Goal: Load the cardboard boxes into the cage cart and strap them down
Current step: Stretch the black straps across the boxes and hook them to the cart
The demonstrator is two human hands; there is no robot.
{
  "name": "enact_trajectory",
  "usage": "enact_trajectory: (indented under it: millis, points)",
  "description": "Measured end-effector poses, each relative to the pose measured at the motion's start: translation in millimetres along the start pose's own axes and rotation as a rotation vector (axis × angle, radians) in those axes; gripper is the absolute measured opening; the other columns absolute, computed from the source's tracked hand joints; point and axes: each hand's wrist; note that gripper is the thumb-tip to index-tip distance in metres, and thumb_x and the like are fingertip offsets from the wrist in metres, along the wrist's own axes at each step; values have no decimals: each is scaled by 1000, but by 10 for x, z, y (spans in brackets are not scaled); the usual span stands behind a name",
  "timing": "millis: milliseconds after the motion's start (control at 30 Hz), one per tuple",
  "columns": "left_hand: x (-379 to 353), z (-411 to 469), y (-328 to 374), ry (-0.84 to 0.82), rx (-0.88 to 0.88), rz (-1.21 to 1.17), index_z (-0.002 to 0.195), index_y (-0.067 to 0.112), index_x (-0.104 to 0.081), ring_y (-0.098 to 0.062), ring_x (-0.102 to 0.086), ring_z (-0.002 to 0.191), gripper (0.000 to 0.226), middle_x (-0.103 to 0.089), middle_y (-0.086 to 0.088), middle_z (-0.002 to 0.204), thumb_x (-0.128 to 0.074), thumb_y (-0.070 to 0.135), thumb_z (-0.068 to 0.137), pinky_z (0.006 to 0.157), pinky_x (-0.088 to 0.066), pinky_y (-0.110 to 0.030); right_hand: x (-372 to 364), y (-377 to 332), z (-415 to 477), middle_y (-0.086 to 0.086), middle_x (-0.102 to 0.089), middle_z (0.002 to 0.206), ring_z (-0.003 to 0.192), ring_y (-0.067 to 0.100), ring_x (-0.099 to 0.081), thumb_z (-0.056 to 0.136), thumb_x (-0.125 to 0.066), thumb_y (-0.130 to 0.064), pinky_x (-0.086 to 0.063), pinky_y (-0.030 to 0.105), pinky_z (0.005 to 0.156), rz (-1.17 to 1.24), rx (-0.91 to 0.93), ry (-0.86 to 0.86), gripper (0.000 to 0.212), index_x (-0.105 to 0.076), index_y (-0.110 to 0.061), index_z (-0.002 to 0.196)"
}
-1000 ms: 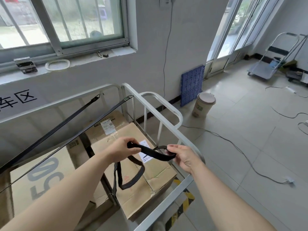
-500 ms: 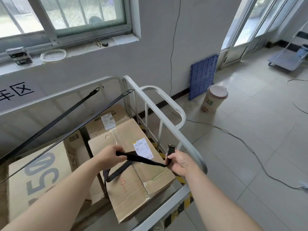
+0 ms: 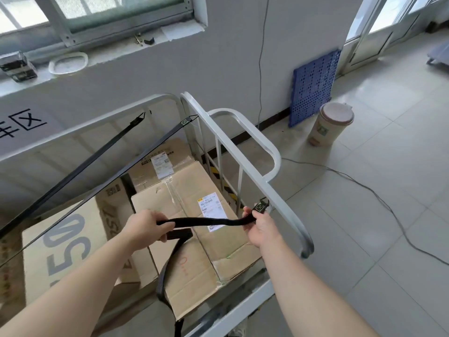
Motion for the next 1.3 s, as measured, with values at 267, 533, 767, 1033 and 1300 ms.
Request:
enact_trajectory:
  millis: [267, 533, 767, 1033, 1300]
  points:
    - [-32, 70, 11, 11, 15, -116, 82, 15, -69, -8, -55, 46, 20, -70, 0, 59, -59, 28, 94, 50, -47, -23, 70, 156, 202, 9, -67, 76, 63, 15, -66, 100, -35, -1, -50, 23, 45, 77, -55, 111, 35, -44, -11, 132]
    - [6, -133, -259, -14, -37, -129, 83, 18, -69, -10, -55, 49, 21, -69, 1, 59, -61, 35, 92, 51, -50, -25, 80, 321, -61, 5, -62, 76, 69, 16, -60, 103, -37, -10, -43, 34, 59, 24, -35, 77, 15, -52, -10, 106]
    - [121, -669, -805, -13, -70, -217, 80, 13, -73, -12, -56, 49, 32, -67, -6, 60, -68, 43, 85, 49, -47, -23, -203, 820, -550, 10, -66, 87, 77, 18, -61, 101, -47, -15, -45, 29, 64, -65, 12, -21, 15, -58, -6, 94]
    - [453, -1565, -1998, 67, -34, -319, 76, 13, -73, -11, -49, 45, 32, -58, 0, 52, -68, 43, 86, 49, -45, -25, -751, 1793, -1313, 7, -68, 71, 72, 17, -58, 98, -51, -9, -44, 29, 62, -262, 40, -100, 7, -55, -10, 93]
    - [760, -2326, -2938, 236, 33, -408, 69, 12, -72, -8, -45, 42, 36, -52, 5, 46, -73, 45, 81, 43, -37, -18, -1339, 2830, -1968, 13, -71, 80, 60, 21, -71, 99, -51, -9, -52, 37, 66, -676, -9, -297, 9, -58, -5, 95]
Point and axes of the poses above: each hand's wrist, its own z-axis towards the middle knuckle, its own x-axis out of the back of the hand, y = z × x
